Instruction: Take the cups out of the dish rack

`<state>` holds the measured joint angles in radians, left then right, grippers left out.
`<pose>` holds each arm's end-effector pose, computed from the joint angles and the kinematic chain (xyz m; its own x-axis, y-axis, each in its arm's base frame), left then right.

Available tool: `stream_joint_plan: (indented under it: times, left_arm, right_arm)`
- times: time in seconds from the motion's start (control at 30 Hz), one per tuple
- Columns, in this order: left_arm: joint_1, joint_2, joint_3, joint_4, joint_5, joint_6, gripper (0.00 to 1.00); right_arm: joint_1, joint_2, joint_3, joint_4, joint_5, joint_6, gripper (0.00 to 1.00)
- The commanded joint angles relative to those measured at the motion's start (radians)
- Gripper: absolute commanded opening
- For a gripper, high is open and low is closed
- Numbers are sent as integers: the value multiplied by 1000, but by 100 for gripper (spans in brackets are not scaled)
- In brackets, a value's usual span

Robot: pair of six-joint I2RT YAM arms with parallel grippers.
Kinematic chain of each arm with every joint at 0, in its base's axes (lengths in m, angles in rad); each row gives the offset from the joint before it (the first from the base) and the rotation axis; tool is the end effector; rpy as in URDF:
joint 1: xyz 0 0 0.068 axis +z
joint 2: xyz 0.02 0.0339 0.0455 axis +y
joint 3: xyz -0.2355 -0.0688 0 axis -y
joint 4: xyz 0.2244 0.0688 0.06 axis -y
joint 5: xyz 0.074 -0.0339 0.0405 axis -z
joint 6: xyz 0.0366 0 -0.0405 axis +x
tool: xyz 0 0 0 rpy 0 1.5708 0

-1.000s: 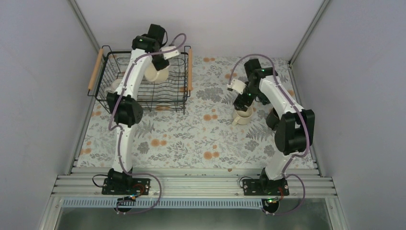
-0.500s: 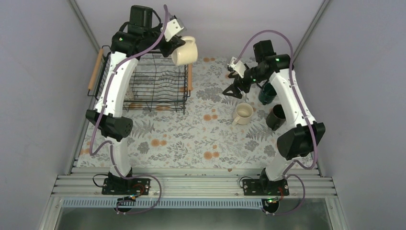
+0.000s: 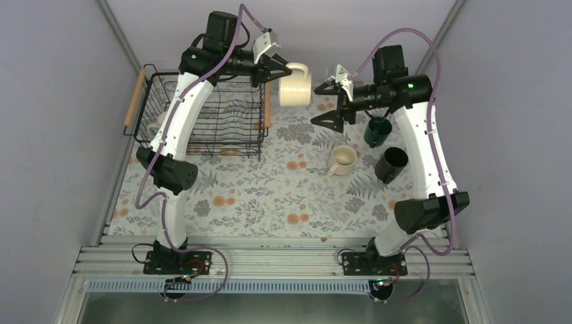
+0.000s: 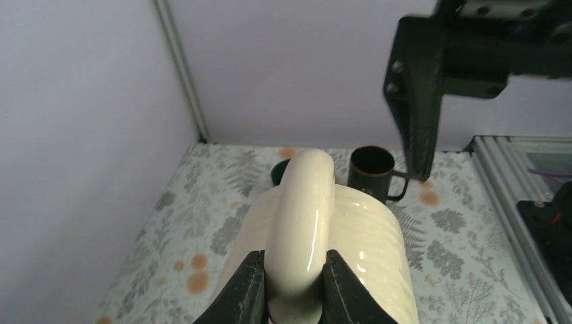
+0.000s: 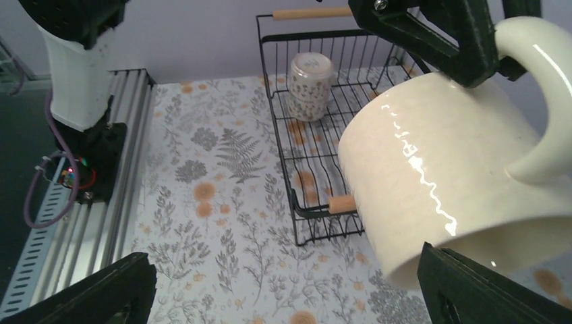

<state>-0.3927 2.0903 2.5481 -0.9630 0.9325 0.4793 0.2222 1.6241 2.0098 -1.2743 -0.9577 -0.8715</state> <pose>0.3542 -0.1785 0.4246 0.0078 0.2942 -0.9557 0.9846 0.1644 0.0587 0.2644 0.0904 0.4149 -0.0054 -0.4527 -0.8917 -0.9848 0.1572 -0.0739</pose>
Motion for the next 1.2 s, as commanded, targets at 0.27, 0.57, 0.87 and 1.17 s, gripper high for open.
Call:
stream_joint_plan:
  times: [0.27,0.57,0.87,1.17]
  left_arm:
    - [-18,-21,64,105,277,-27,2]
    - [-26,-48,32,152,328,-85,2]
    - [-60,-52,31,176,333,-116,2]
    - [-58,-59,24,113,248,-53,37]
  right_arm:
    - [9,-33,-56,48,-108,25,99]
    - [10,-25,-92,80,-144,30,98]
    - [22,32,-40,94,-204,56,75]
    - [31,47,-52,135,-109,110,3]
